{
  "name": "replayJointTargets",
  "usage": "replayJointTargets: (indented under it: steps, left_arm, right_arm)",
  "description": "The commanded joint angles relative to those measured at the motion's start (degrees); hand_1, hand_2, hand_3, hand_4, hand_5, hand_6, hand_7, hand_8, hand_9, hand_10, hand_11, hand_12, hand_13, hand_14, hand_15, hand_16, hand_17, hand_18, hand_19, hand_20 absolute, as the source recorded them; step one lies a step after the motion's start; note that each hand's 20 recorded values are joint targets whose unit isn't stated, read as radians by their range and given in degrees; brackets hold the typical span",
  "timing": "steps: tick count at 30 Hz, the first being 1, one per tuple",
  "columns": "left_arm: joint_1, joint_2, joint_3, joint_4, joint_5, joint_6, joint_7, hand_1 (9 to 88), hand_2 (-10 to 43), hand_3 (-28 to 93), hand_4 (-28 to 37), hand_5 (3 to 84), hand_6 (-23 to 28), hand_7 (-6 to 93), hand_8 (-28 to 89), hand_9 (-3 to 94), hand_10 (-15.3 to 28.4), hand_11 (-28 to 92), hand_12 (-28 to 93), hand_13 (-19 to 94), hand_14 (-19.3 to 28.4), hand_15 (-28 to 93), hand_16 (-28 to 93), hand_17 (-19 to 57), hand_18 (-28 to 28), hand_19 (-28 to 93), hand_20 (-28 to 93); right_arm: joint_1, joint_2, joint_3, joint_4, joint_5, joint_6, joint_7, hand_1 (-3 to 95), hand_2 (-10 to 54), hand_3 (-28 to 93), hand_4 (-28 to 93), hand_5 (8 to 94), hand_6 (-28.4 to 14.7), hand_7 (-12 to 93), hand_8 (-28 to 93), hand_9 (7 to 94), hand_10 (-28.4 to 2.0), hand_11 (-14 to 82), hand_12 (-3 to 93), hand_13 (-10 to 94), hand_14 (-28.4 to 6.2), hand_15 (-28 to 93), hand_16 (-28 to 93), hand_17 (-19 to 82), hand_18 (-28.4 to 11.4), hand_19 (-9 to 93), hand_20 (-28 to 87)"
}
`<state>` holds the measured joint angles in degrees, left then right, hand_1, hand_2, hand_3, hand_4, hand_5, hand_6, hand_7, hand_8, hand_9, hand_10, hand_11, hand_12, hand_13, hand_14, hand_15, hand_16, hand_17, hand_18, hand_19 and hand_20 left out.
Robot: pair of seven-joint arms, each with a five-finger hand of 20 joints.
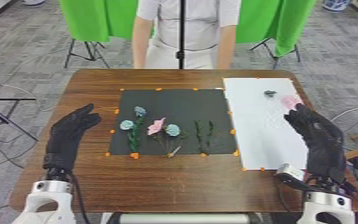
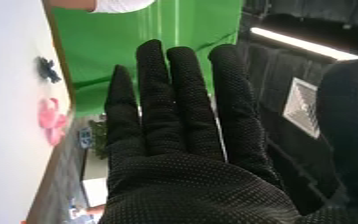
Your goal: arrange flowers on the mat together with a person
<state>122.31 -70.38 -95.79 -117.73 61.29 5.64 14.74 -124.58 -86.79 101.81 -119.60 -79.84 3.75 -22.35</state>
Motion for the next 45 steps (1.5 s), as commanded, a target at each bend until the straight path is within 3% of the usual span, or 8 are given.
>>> replayJointTargets:
  steps: [1,3,6,10,16,21,35,45]
  left_arm:
    - [0.28,0.25,-0.25,0.32,-0.20,0.02,-0.32,24.8,4.4,65,-22.0,47.3,3.8,14.3,-6,47.0,13.8,22,15,38,17.5,19,4,5.2,12.9,11,18]
    - [0.26,0.24,-0.21,0.29,-0.20,0.26,-0.08,24.9,4.4,65,-22.0,47.3,3.8,14.2,-6,47.1,13.7,22,15,38,17.5,19,4,5.2,12.9,11,18]
    - [0.70,0.13,-0.09,0.00,-0.25,0.77,0.30,24.8,4.4,65,-22.0,47.3,3.8,14.3,-6,47.0,13.7,22,15,38,17.5,19,4,5.3,12.9,11,18]
    - [1.32,-0.15,0.00,-0.34,-0.12,1.11,0.26,24.9,4.5,65,-22.0,47.4,3.8,14.3,-6,47.0,13.8,22,15,38,17.5,19,4,5.3,12.9,11,18]
    - [1.75,-0.39,0.18,-0.50,-0.15,1.61,0.32,24.9,4.5,65,-21.9,47.4,3.9,14.1,-6,47.0,13.8,22,15,38,17.5,19,4,5.2,12.9,11,18]
    - [1.46,-0.44,0.42,-0.48,-0.05,1.56,0.65,25.0,4.6,65,-21.9,47.4,3.9,14.1,-6,47.0,13.7,22,15,38,17.4,19,4,5.2,12.9,11,18]
    - [1.95,-0.53,0.52,-0.68,-0.04,1.63,0.36,25.0,4.5,65,-21.9,47.3,3.8,14.1,-6,47.0,13.7,22,15,38,17.4,19,4,5.1,12.9,11,18]
    - [2.05,-0.74,0.60,-0.68,-0.14,1.66,0.50,25.0,4.6,65,-21.8,47.2,3.9,14.0,-6,46.9,13.7,22,15,38,17.4,19,4,5.0,12.9,11,18]
  right_arm:
    - [8.04,12.58,4.96,-1.13,-27.22,6.25,16.76,25.3,-7.5,76,-17,52.2,-1.4,15,-10,53.3,-15.1,7.2,14.7,48,-13.5,15,20,29,-13.7,22,40]
    - [12.21,17.14,5.27,-0.42,-37.88,4.27,26.02,26.9,-9.3,74,-18,49.4,-2.4,14,-9,51.6,-14.8,7.7,16.4,51,-13.5,15,22,29,-14.5,34,40]
    - [18.95,23.27,4.53,3.53,-48.16,-1.81,32.43,27.1,-9.5,72,-22,48.4,-3.5,13,-9,51.1,-15.7,9.0,17.5,56,-13.8,21,22,31,-16.2,50,41]
    - [27.53,30.63,-1.93,11.51,-56.22,-4.95,38.33,29.5,-9.5,69,-25,50.8,-4.4,12,-8,55.6,-17.0,10.2,17.2,63,-13.5,30,22,35,-17.7,60,40]
    - [38.01,34.30,-9.48,21.05,-65.00,-12.07,41.22,31.7,-9.5,66,-26,53.4,-2.9,11,-9,62.0,-16.7,10.9,15.9,72,-11.9,32,21,42,-18.5,68,40]
    - [43.21,34.96,-13.55,27.54,-69.37,-12.71,40.75,32.0,-9.5,65,-25,53.1,-2.4,10,-9,65.7,-16.4,10.9,15.1,80,-9.4,33,22,49,-17.3,75,39]
    - [53.72,30.69,-19.62,40.11,-71.58,-19.74,39.43,30.8,-9.5,63,-25,53.0,-1.2,11,-9,70.3,-15.4,11.1,14.1,87,-7.2,32,25,56,-14.0,82,32]
    - [55.34,27.54,-20.34,45.95,-73.76,-19.66,40.52,30.6,-9.5,63,-25,56.4,-0.4,12,-10,78.0,-14.4,12.1,13.0,93,-4.8,34,27,60,-12.8,88,29]
